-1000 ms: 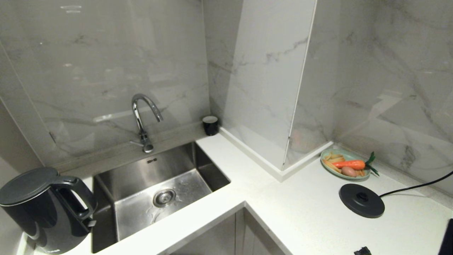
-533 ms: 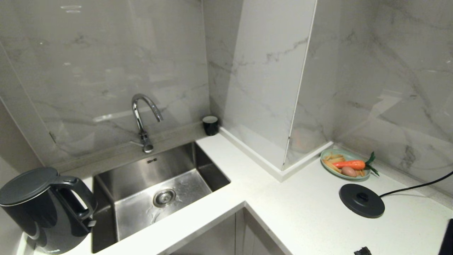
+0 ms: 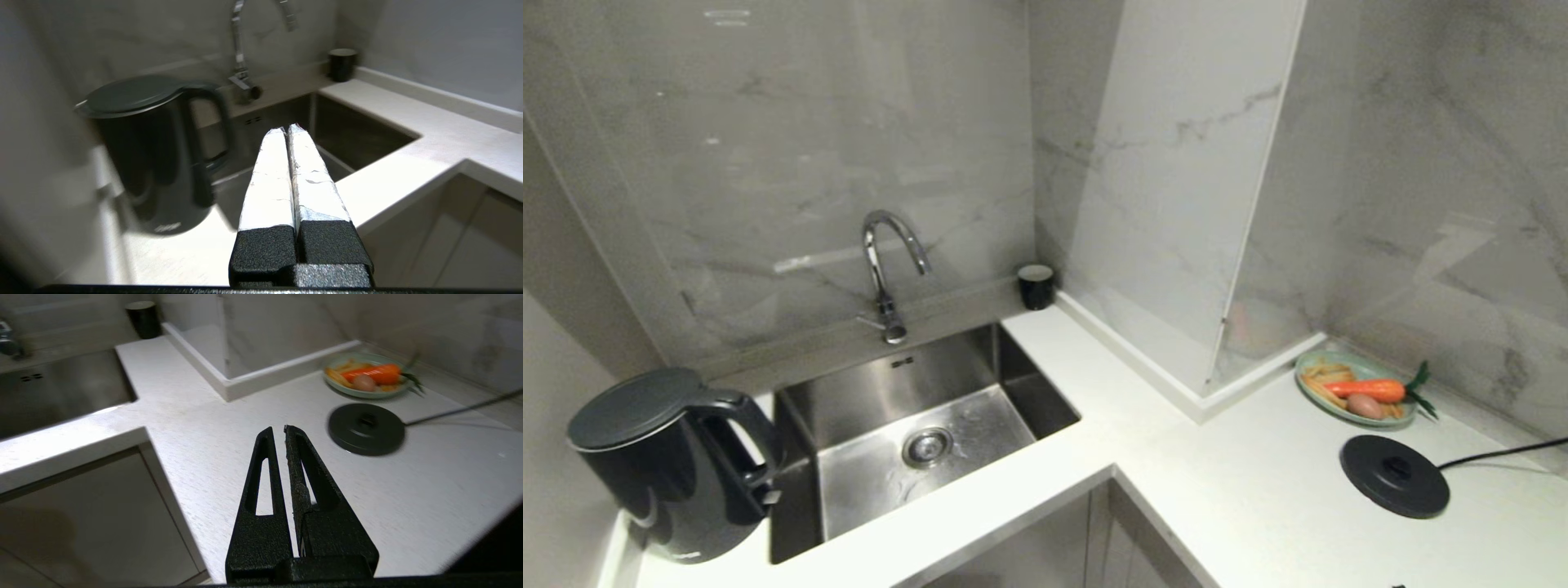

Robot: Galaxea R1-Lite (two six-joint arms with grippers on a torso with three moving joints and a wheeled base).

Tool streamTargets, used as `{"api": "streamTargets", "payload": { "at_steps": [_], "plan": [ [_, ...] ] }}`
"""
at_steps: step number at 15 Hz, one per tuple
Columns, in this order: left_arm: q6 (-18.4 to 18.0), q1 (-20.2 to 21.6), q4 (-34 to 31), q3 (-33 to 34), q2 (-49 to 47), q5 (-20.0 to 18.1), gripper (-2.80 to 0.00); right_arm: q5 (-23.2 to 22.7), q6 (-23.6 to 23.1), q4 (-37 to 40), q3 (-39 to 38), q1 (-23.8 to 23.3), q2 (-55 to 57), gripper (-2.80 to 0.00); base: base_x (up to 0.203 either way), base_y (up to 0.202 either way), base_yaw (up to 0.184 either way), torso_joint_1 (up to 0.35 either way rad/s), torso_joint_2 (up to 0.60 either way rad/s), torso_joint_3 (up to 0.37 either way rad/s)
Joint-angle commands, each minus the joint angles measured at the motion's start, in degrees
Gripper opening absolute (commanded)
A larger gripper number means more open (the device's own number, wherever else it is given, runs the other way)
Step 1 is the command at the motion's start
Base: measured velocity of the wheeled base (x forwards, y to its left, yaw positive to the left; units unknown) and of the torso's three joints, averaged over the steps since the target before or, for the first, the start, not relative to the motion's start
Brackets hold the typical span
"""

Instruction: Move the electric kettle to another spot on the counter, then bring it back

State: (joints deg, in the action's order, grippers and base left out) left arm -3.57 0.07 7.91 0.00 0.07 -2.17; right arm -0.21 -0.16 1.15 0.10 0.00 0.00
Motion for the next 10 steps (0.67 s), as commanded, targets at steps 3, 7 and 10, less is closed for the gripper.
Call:
{"api": "streamTargets", "payload": {
  "at_steps": [3, 7, 10],
  "plan": [
    [0.0, 0.0, 0.1, 2.3, -0.2, 0.0, -2.8, 0.0, 0.0, 0.0, 0.0, 0.0, 0.0, -2.8, -0.003, -0.008, 0.176, 0.004, 0.0, 0.003],
    [0.0, 0.0, 0.1, 2.3, -0.2, -0.1, -2.8, 0.0, -0.1, 0.0, 0.0, 0.0, 0.0, -2.8, -0.001, -0.006, 0.174, 0.004, 0.0, 0.004],
    [0.0, 0.0, 0.1, 2.3, -0.2, -0.1, -2.8, -0.1, -0.1, 0.0, 0.0, 0.0, 0.0, -2.8, -0.002, -0.007, 0.178, 0.002, 0.01, 0.003]
  ]
}}
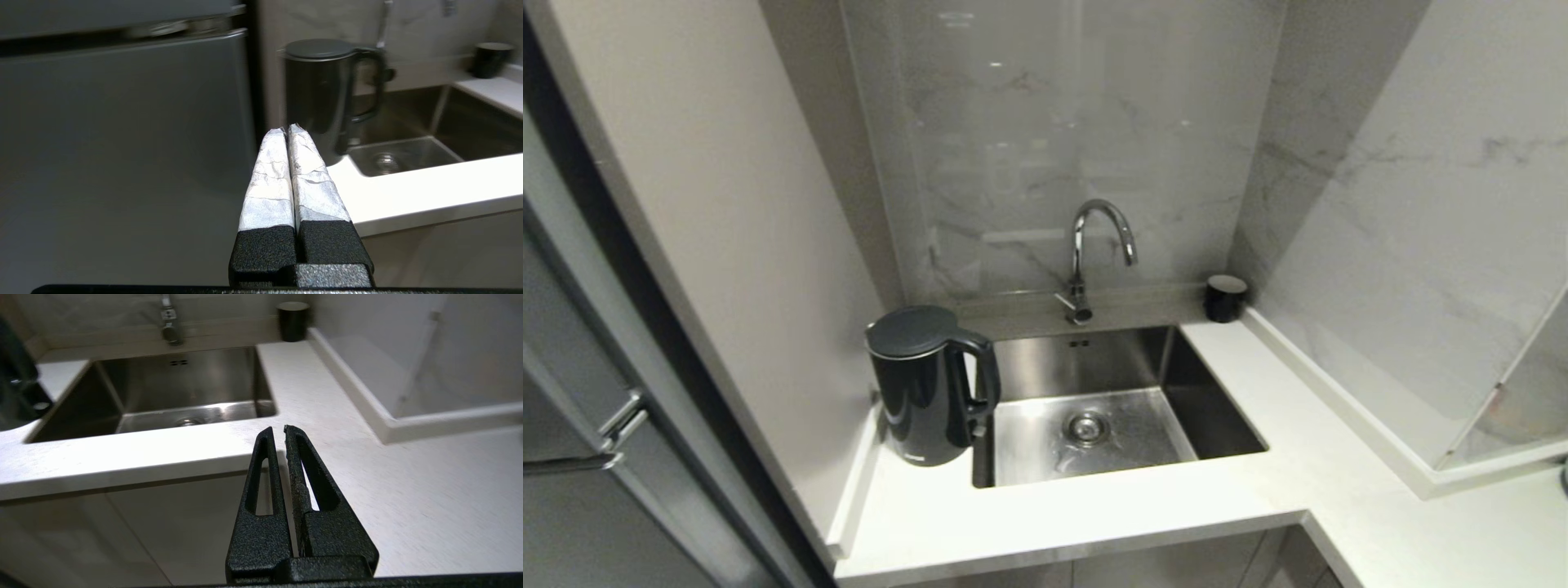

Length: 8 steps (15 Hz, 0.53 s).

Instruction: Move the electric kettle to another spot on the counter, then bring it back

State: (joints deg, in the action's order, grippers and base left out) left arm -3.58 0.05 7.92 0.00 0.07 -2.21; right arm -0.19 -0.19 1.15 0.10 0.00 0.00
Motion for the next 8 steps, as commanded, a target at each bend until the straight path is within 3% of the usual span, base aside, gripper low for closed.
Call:
{"api": "streamTargets", "payload": {
  "at_steps": [1, 5, 8],
  "plan": [
    [0.0, 0.0, 0.1, 2.3, -0.2, -0.1, -2.8, 0.0, -0.1, 0.0, 0.0, 0.0, 0.0, -2.8, -0.004, -0.007, 0.172, 0.002, 0.0, 0.002],
    [0.1, 0.0, 0.2, 2.3, -0.2, 0.0, -2.8, 0.0, 0.0, 0.0, 0.0, 0.0, 0.0, -2.8, -0.001, -0.007, 0.131, 0.003, 0.0, 0.002],
    [0.0, 0.0, 0.2, 2.3, -0.2, -0.1, -2.8, 0.0, 0.0, 0.0, 0.0, 0.0, 0.0, -2.8, 0.0, 0.0, 0.0, 0.0, 0.0, 0.0]
  ]
}}
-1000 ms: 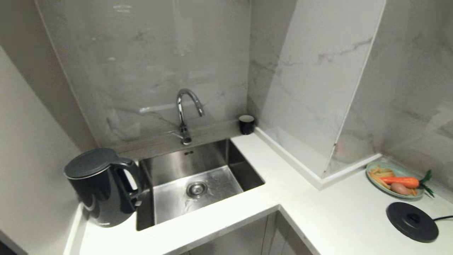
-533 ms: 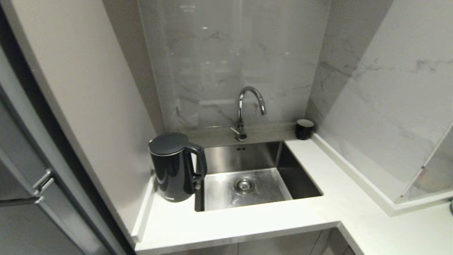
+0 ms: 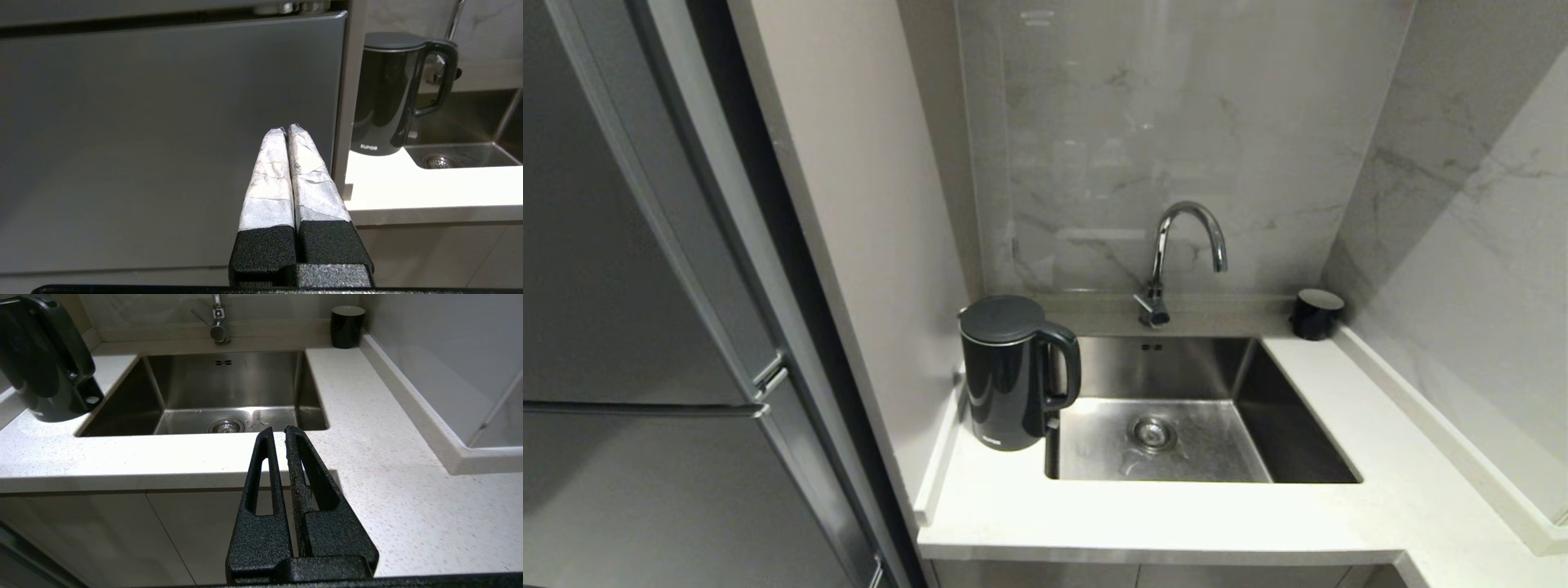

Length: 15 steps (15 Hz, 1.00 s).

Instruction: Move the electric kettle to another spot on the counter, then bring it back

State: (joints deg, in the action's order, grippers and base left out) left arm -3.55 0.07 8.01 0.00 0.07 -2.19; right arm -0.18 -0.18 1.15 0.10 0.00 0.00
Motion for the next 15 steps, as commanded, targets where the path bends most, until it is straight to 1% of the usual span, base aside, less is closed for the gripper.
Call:
{"api": "streamTargets", "payload": {
  "at_steps": [1, 3, 6, 8, 10, 15],
  "plan": [
    [-0.1, 0.0, 0.1, 2.3, -0.2, 0.0, -2.8, 0.0, -0.1, 0.0, 0.0, 0.0, 0.0, -2.8, 0.0, 0.0, 0.0, 0.0, 0.0, 0.0],
    [0.0, 0.0, 0.1, 2.3, -0.2, -0.1, -2.8, -0.1, 0.0, 0.0, 0.0, 0.0, 0.0, -2.8, 0.0, 0.038, -0.005, 0.001, 0.0, 0.002],
    [-0.1, 0.0, 0.1, 2.3, -0.2, 0.0, -2.8, 0.0, 0.0, 0.0, 0.0, 0.0, 0.0, -2.8, 0.0, 0.177, -0.002, 0.002, 0.0, 0.007],
    [0.0, 0.0, 0.1, 2.3, -0.2, 0.0, -2.8, -0.1, 0.0, 0.0, 0.0, 0.0, 0.0, -2.8, 0.0, 0.096, -0.001, 0.003, 0.0, 0.0],
    [-0.1, 0.0, 0.1, 2.3, -0.2, 0.0, -2.8, 0.0, 0.0, 0.0, 0.0, 0.0, 0.0, -2.8, 0.0, 0.0, 0.0, -0.01, 0.01, 0.012],
    [-0.1, 0.0, 0.1, 2.3, -0.2, 0.0, -2.8, -0.1, 0.0, 0.0, -0.1, 0.0, 0.0, -2.8, 0.0, 0.0, 0.0, -0.101, 0.25, 0.134]
  ]
}}
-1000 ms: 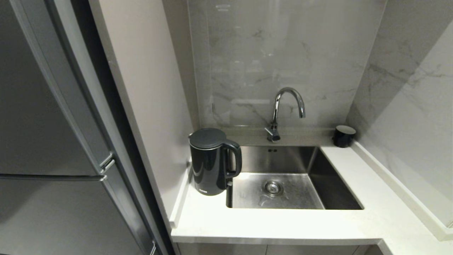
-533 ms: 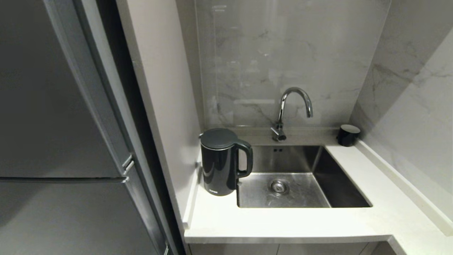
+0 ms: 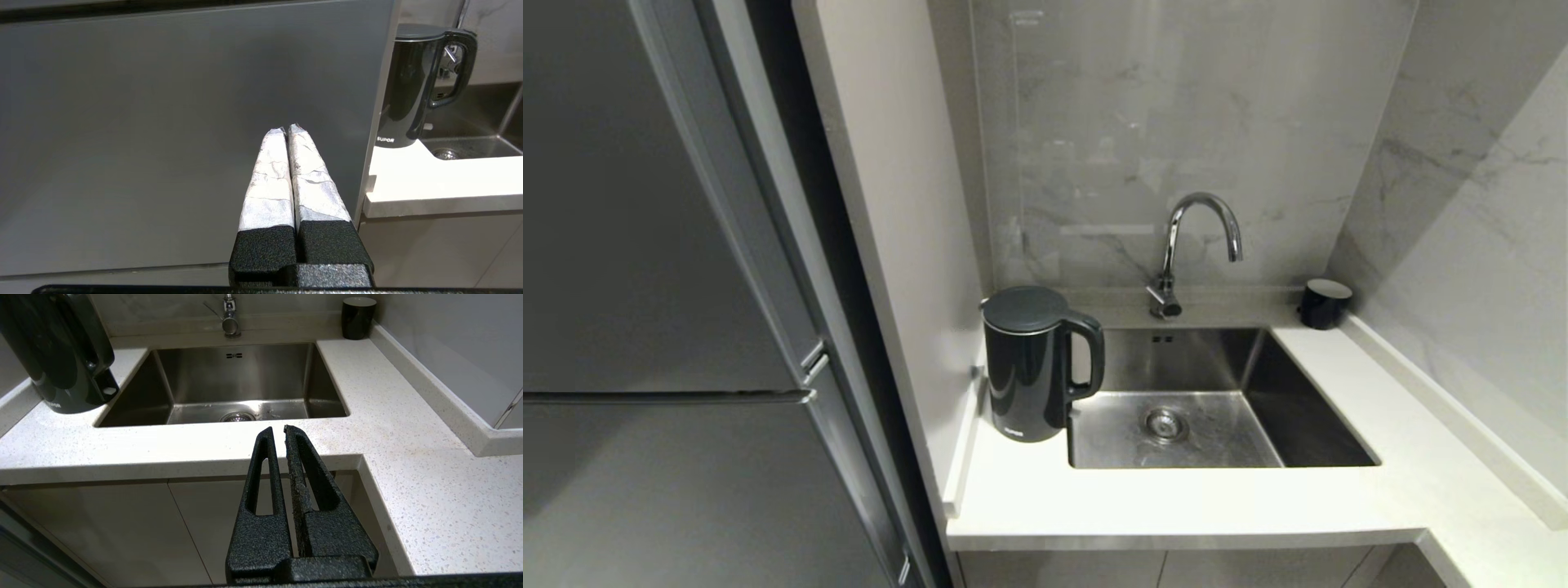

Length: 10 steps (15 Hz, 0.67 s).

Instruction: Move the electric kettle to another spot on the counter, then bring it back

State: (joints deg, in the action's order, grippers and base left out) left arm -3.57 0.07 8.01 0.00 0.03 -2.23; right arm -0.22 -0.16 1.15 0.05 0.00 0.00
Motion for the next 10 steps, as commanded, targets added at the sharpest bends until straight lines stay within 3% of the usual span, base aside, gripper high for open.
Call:
{"api": "streamTargets", "payload": {
  "at_steps": [1, 10],
  "plan": [
    [0.0, 0.0, 0.0, 2.3, -0.1, 0.0, -2.8, 0.0, 0.0, 0.0, 0.0, 0.0, 0.0, -2.8, 0.0, 0.0, 0.0, -0.119, 0.31, 0.168],
    [0.0, -0.1, 0.0, 2.3, -0.1, -0.1, -2.8, 0.0, 0.0, 0.0, 0.0, 0.0, 0.1, -2.8, 0.0, 0.0, 0.0, -0.132, 0.33, 0.191]
  ]
}}
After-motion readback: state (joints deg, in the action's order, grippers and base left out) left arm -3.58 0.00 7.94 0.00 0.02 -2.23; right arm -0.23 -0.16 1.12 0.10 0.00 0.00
